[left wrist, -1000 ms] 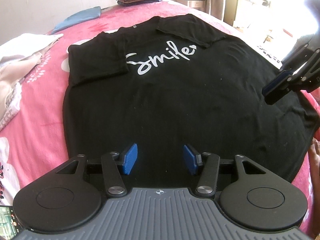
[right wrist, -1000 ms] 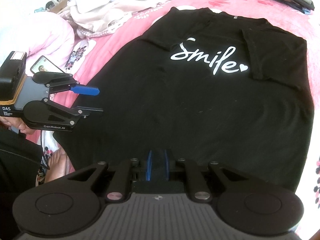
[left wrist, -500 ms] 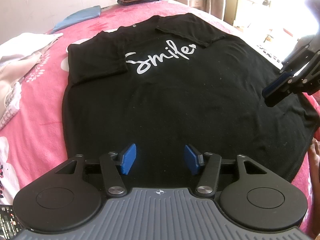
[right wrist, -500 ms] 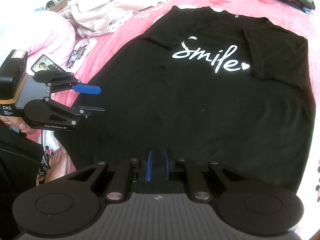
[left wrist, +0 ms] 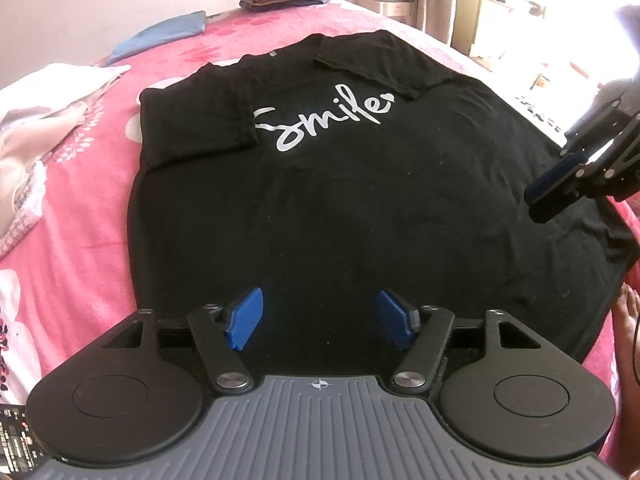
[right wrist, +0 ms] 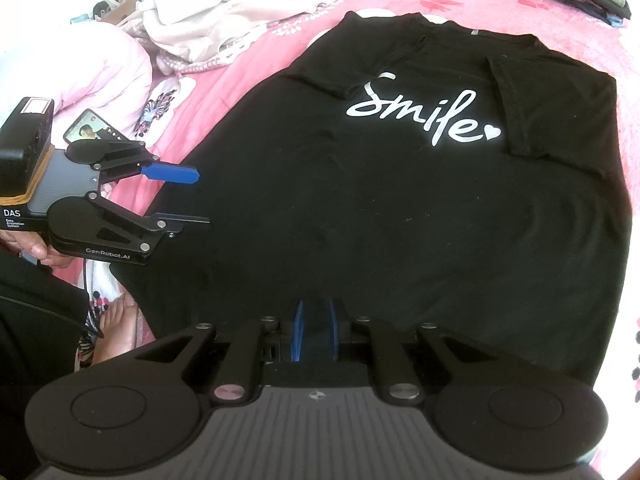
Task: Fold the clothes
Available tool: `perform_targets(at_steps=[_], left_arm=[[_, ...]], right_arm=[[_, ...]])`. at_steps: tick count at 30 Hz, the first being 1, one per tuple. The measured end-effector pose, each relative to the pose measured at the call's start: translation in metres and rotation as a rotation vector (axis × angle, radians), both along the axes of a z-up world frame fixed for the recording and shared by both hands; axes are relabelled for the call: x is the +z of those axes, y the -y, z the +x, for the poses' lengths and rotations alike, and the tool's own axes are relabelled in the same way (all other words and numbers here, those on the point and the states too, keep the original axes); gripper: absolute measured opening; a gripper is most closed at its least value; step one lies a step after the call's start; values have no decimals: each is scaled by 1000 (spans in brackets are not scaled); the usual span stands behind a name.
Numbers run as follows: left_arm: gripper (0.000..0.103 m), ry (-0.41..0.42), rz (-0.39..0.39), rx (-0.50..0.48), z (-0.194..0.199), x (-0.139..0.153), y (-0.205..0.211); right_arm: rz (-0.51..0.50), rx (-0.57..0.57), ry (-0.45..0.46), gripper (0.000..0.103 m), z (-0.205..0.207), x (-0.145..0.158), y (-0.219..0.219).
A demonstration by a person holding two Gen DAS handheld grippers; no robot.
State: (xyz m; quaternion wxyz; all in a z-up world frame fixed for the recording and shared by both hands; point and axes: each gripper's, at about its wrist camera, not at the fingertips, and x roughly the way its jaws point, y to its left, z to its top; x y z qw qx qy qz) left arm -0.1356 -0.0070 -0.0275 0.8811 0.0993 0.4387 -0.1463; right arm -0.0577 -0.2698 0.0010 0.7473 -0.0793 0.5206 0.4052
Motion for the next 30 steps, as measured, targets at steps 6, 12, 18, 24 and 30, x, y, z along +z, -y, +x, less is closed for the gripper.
perform_targets(at_steps=[6, 12, 18, 24, 30], left_arm=[[84, 15, -61, 14, -1, 5, -3], [99, 32, -108, 21, -4, 10, -4], [101, 27, -125, 26, -5, 11, -4], [102, 18, -133, 39, -5, 12, -4], [103, 13, -127, 50, -4, 11, -3]], right_arm=[[-1, 0, 1, 21, -1, 1, 0], [-1, 1, 6, 23, -2, 2, 0], [4, -3, 15, 33, -4, 3, -1], [15, -9, 25, 50, -5, 4, -2], [24, -17, 27, 68, -5, 5, -1]])
